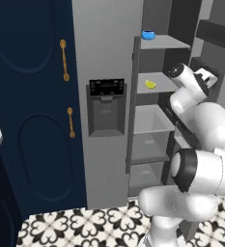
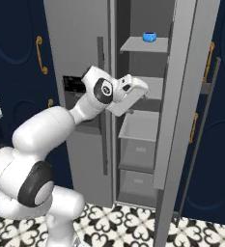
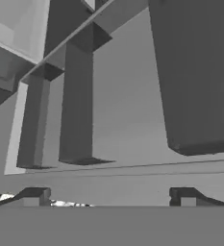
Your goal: Grab a lemon wedge from the fridge and one ice cube from the ice bowl, and put them in the glass of lemonade.
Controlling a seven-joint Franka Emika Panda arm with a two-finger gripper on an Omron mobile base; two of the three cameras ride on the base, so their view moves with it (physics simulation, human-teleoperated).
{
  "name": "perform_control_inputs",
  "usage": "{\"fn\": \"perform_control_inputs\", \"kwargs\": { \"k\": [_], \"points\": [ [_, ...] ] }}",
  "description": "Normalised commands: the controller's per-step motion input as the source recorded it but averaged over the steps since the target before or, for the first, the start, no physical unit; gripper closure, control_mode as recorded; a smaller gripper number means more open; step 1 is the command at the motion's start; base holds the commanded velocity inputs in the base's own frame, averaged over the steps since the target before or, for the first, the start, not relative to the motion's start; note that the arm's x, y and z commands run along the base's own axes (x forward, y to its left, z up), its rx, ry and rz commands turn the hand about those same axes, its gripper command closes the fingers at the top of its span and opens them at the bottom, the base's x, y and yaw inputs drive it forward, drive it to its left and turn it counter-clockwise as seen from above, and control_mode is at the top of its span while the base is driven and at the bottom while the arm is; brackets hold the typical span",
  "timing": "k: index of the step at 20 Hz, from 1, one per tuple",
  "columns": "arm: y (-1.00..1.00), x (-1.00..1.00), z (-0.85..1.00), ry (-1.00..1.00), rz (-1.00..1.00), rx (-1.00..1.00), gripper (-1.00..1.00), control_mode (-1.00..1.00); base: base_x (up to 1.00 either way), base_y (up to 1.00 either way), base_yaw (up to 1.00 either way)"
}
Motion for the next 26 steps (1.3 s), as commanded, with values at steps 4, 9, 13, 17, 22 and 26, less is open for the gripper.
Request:
{"fn": "perform_control_inputs", "kwargs": {
  "k": [4,9,13,17,22,26],
  "points": [
    [1.0,-0.68,0.0,-0.59,-0.02,0.19,-1.0,-1.0,0.0,0.0,0.0],
    [1.0,-0.64,-0.2,-0.58,0.0,0.42,-1.0,-1.0,0.0,0.0,0.0],
    [1.0,-0.49,-0.4,-0.44,0.0,0.48,-1.0,-1.0,0.0,0.0,0.0],
    [1.0,-0.46,-0.28,-0.12,0.1,0.5,-1.0,-1.0,0.0,0.0,0.0],
    [0.92,-0.33,-0.13,0.0,0.27,0.47,-1.0,-1.0,0.0,0.0,0.0],
    [0.75,-0.52,0.0,0.0,0.26,0.37,-1.0,-1.0,0.0,0.0,0.0]
  ]
}}
